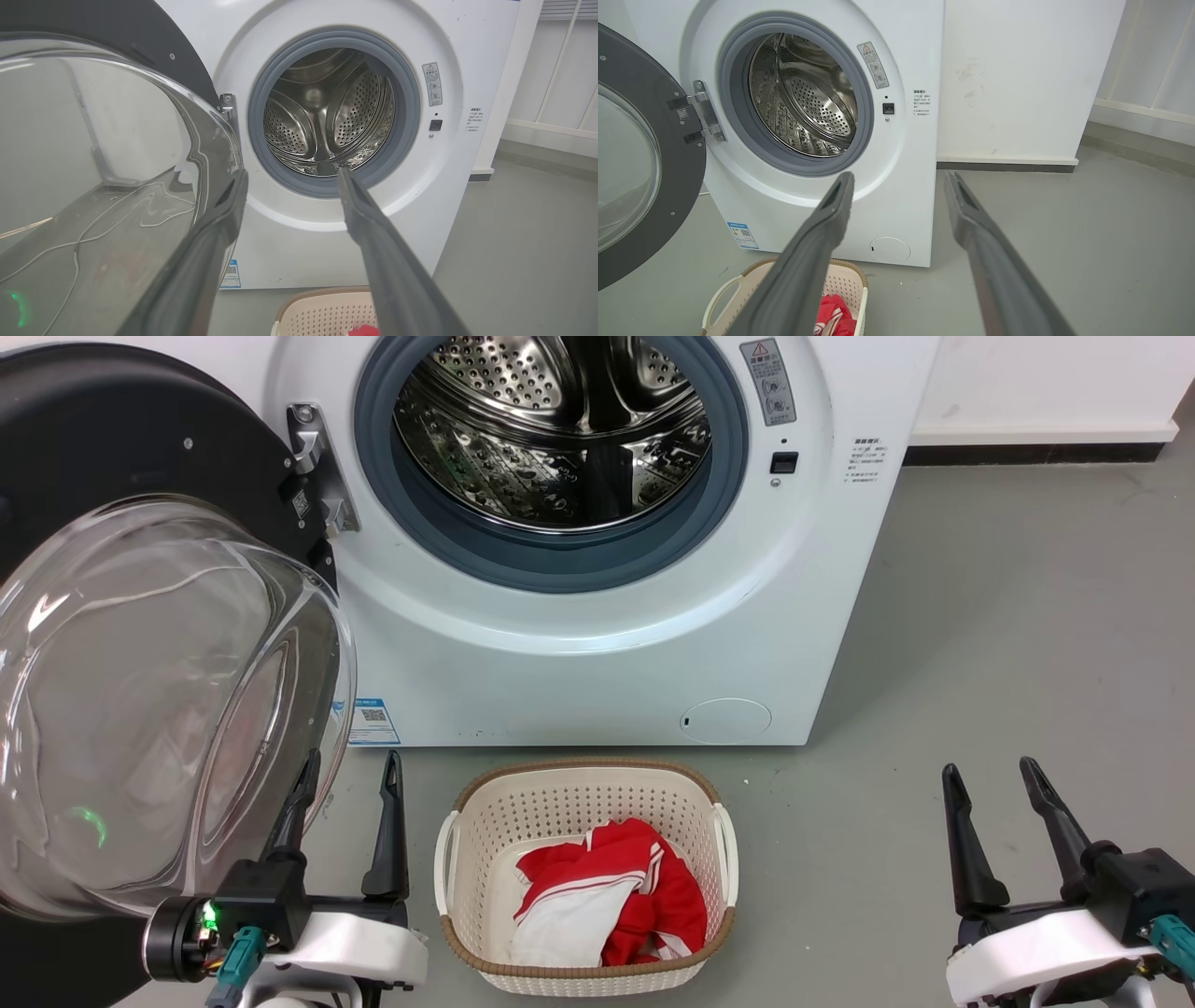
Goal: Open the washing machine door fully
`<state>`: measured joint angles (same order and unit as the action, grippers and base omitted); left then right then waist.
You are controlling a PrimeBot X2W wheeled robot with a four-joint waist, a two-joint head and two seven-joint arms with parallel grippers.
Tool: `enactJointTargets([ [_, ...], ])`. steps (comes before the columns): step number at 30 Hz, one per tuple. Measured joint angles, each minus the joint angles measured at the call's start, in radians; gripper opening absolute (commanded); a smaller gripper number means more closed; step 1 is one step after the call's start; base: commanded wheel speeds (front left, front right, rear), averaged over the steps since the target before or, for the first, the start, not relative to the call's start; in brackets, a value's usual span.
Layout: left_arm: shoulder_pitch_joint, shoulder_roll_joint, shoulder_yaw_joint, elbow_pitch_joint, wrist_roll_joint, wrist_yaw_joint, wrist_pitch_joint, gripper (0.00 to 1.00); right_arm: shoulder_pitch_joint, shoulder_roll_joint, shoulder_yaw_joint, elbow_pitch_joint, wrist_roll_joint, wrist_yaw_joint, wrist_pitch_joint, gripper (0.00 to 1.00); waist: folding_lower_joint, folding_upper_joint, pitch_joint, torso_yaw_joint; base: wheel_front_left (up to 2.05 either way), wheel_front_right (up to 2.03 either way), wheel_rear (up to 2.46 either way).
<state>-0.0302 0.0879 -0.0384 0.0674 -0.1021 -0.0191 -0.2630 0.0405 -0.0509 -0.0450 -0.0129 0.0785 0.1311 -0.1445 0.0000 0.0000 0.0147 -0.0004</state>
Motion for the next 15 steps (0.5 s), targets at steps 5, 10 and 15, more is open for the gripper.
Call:
enactJointTargets([
  [5,0.000,0.000,0.001,0.000,0.001,-0.001,0.000,1.00,0.000,0.000,0.000,0.000,0.001,0.000,0.000,1.00,0.0000,0.0000,0.002,-0.002,0.00,0.00,0.00],
  [10,0.000,0.000,0.006,0.002,0.001,-0.005,0.000,1.00,0.000,0.000,0.001,0.000,0.002,0.000,-0.003,1.00,0.0000,0.0000,0.007,-0.005,0.00,0.00,0.00],
  [15,0.015,-0.006,0.007,0.033,-0.001,-0.007,0.004,0.00,0.012,0.000,0.002,0.029,0.004,0.000,-0.003,0.00,0.0000,0.0001,0.009,-0.005,0.00,0.00,0.00],
])
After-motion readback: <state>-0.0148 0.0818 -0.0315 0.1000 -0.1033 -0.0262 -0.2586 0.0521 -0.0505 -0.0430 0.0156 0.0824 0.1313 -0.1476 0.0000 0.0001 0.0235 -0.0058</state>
